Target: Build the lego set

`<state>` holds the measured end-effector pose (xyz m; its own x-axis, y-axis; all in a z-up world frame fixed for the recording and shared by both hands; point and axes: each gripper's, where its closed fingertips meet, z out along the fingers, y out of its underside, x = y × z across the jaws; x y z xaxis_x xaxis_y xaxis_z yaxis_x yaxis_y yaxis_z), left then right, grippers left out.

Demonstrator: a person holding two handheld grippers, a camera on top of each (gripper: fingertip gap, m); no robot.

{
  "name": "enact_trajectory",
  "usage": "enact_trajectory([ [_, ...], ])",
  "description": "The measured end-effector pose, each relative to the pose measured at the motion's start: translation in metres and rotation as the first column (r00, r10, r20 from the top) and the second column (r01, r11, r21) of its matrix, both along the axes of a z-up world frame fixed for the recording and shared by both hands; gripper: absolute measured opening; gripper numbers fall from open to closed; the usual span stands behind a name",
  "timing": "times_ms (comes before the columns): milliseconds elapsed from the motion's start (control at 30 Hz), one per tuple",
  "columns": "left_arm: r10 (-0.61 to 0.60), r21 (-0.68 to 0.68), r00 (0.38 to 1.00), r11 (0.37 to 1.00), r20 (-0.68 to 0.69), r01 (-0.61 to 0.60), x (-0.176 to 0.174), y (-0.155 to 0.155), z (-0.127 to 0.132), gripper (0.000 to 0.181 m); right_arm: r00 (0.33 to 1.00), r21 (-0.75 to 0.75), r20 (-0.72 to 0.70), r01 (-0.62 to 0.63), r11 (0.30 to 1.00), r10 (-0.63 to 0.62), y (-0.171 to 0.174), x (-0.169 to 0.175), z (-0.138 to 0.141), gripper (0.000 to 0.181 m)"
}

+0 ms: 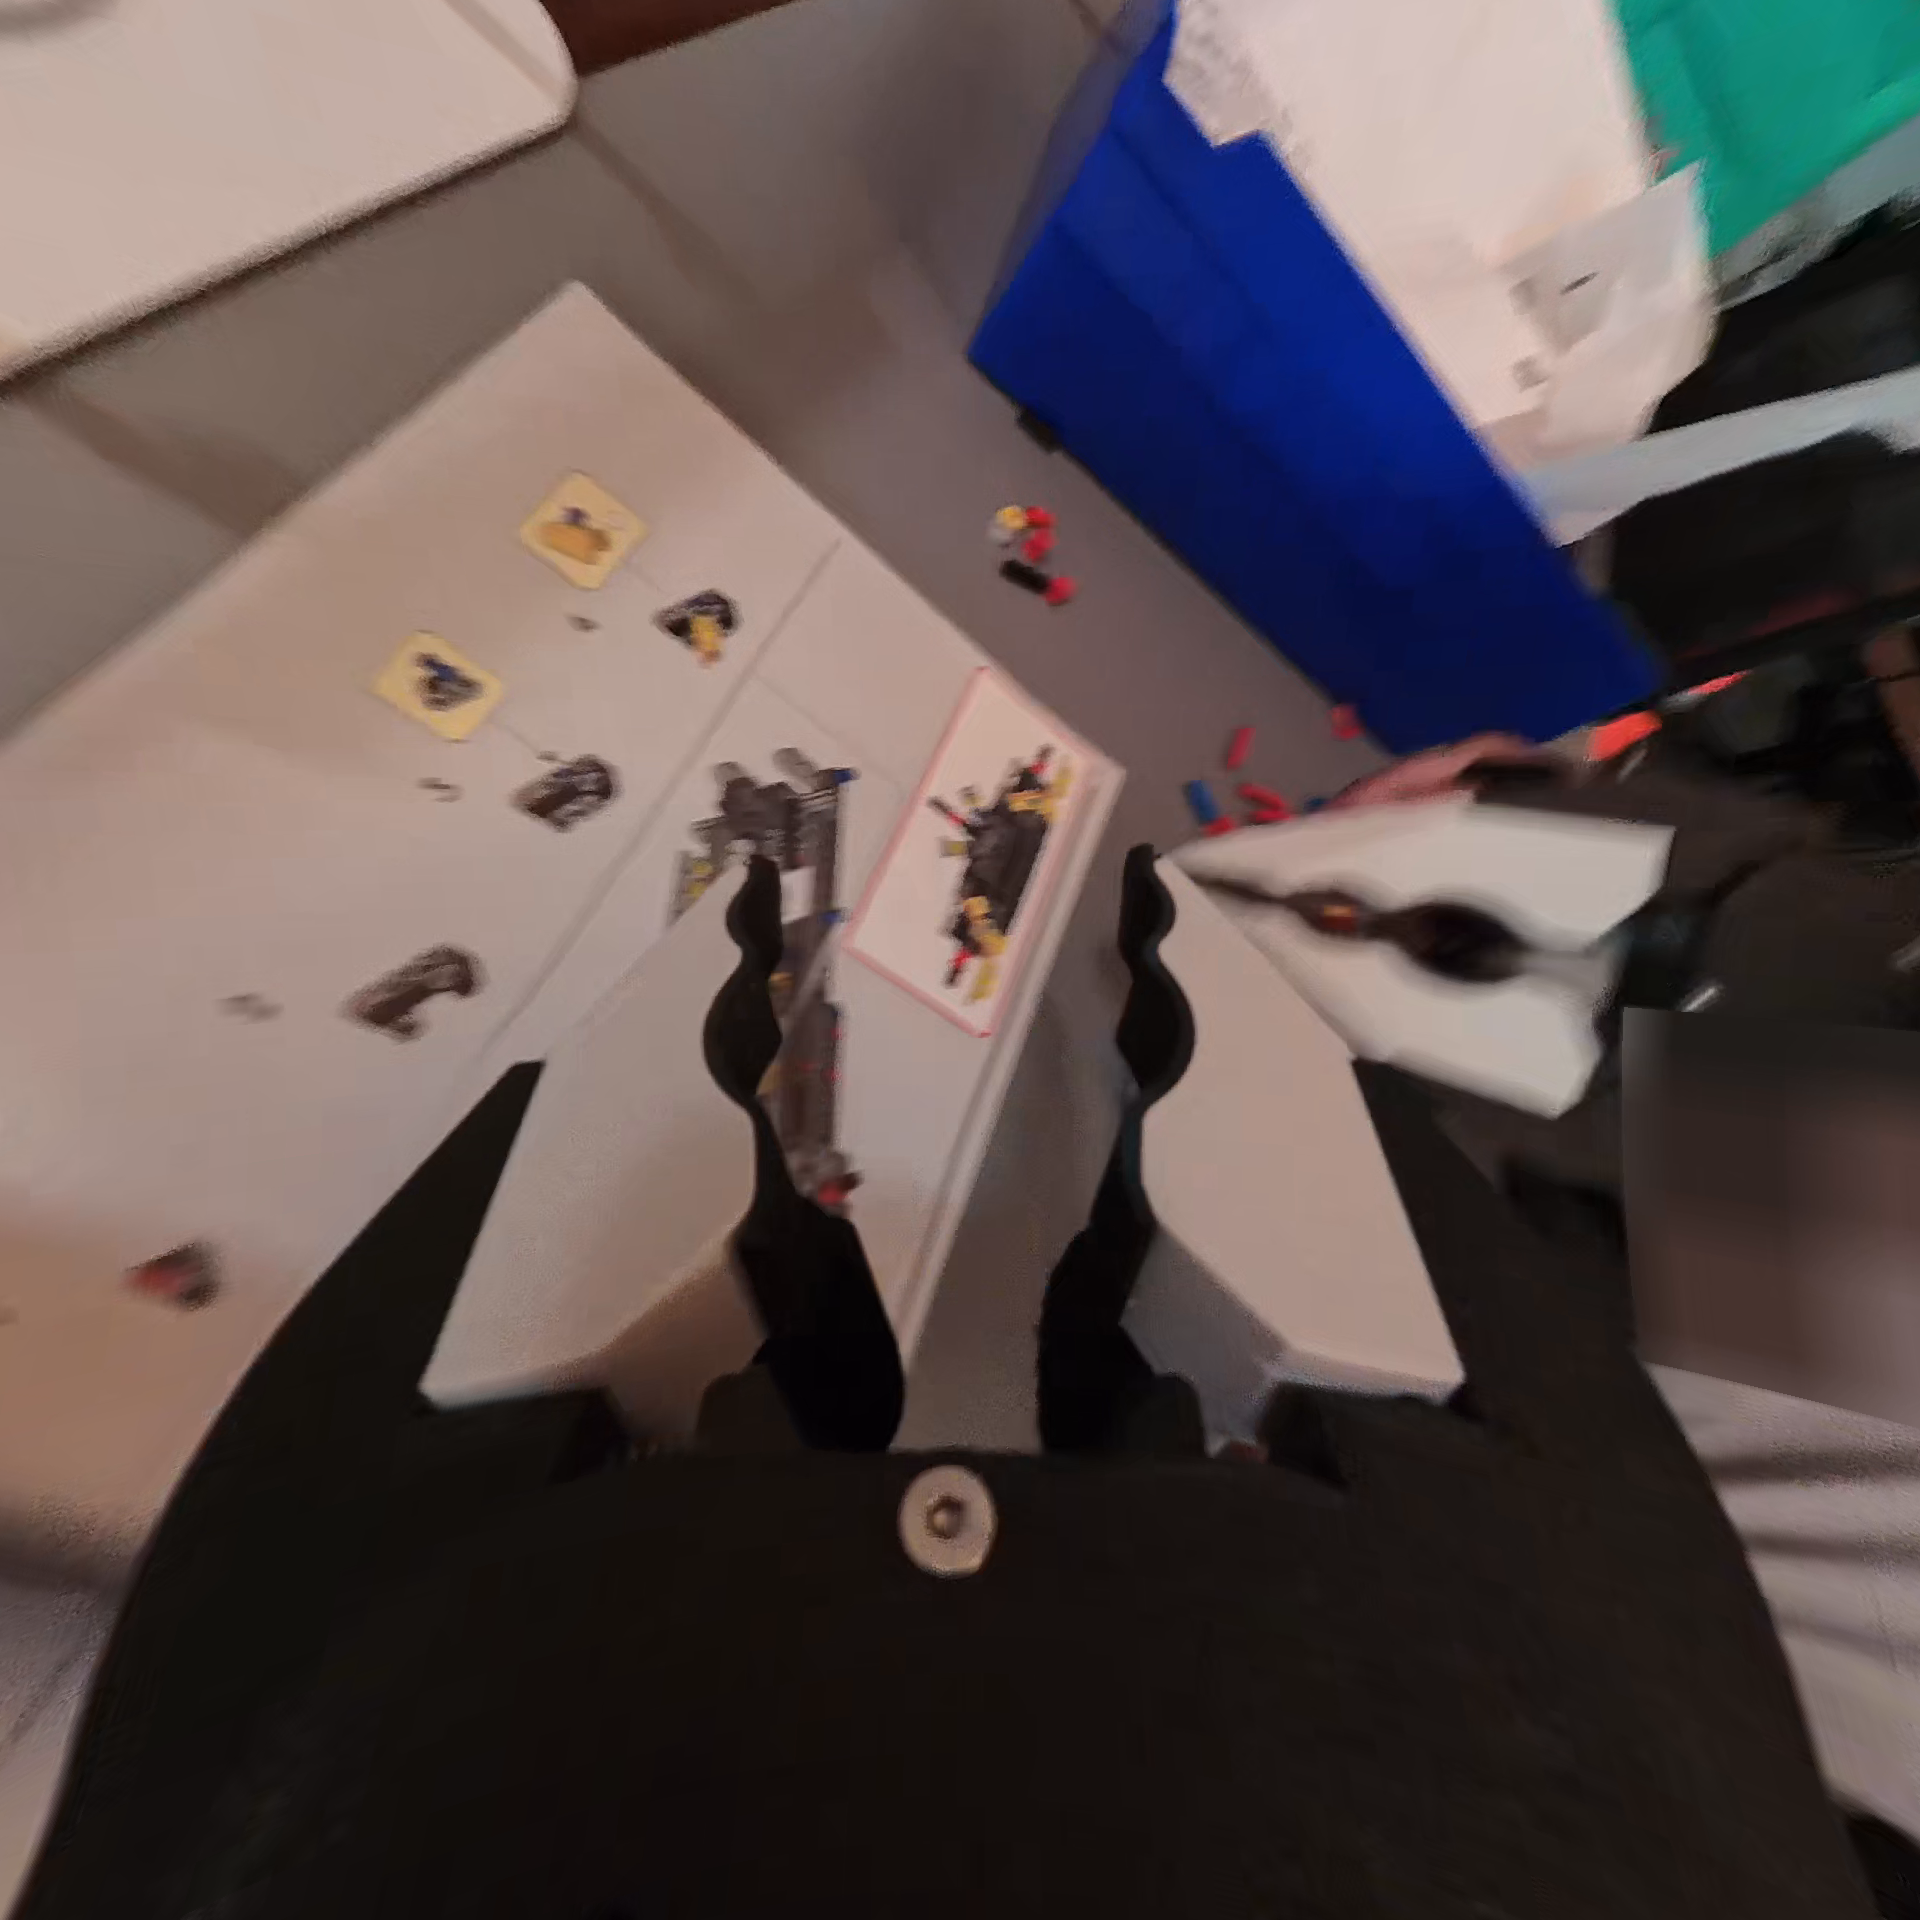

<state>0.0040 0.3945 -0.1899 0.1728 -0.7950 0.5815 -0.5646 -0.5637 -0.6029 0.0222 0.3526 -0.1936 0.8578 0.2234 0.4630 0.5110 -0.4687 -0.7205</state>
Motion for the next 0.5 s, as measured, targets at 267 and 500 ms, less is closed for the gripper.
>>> enact_trajectory([
  [267,0.097,0.461,0.953,0.886,-0.287,0.048,-0.04,0.027,-0.057,0.059,0.837,-0.344,-0.472,0.114,0.932,-0.277,0.001,0.042,-0.05,0.079],
  [500,0.158,0.523,0.941,0.852,-0.299,0.024,-0.039,0.028,-0.061,0.056,0.831,-0.371,-0.456,0.147,0.917,-0.318,0.0,0.046,-0.055,0.065],
])
